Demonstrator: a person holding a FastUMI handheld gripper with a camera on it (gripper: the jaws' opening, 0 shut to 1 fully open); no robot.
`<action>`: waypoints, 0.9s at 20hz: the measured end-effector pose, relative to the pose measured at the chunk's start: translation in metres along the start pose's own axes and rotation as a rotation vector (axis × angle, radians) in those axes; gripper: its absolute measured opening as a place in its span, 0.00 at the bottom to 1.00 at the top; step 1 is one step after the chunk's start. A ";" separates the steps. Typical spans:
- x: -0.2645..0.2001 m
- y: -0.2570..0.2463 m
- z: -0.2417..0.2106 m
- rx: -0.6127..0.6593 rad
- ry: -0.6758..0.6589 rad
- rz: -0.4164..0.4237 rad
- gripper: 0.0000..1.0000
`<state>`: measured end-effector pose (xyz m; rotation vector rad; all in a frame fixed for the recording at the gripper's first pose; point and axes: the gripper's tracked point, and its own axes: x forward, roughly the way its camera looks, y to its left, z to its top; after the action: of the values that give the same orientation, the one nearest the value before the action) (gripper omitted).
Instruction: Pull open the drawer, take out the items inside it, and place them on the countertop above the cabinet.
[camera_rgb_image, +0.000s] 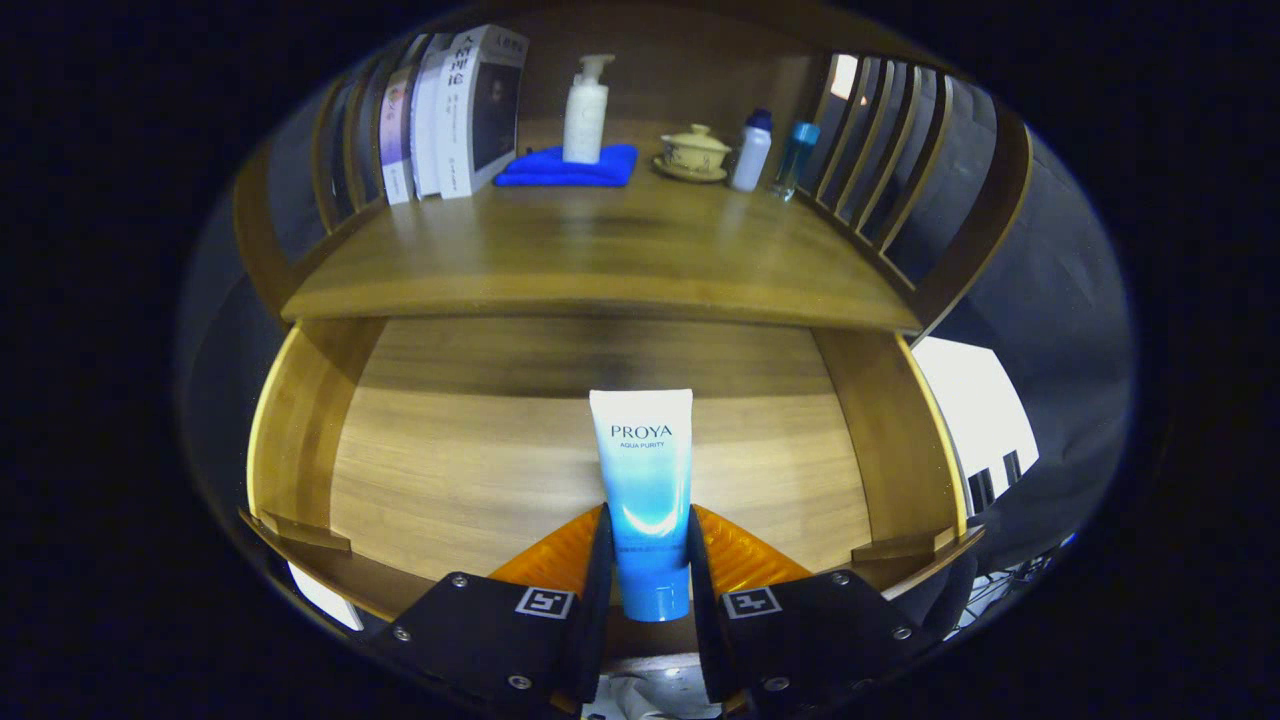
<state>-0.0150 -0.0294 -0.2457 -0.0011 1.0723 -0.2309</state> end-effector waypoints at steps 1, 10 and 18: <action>-0.006 -0.001 0.008 -0.003 -0.021 -0.002 0.40; -0.020 -0.002 0.082 0.001 -0.155 0.005 0.40; 0.009 -0.008 0.135 -0.002 -0.226 0.010 0.40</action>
<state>0.1049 -0.0539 -0.1875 -0.0230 0.8471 -0.2151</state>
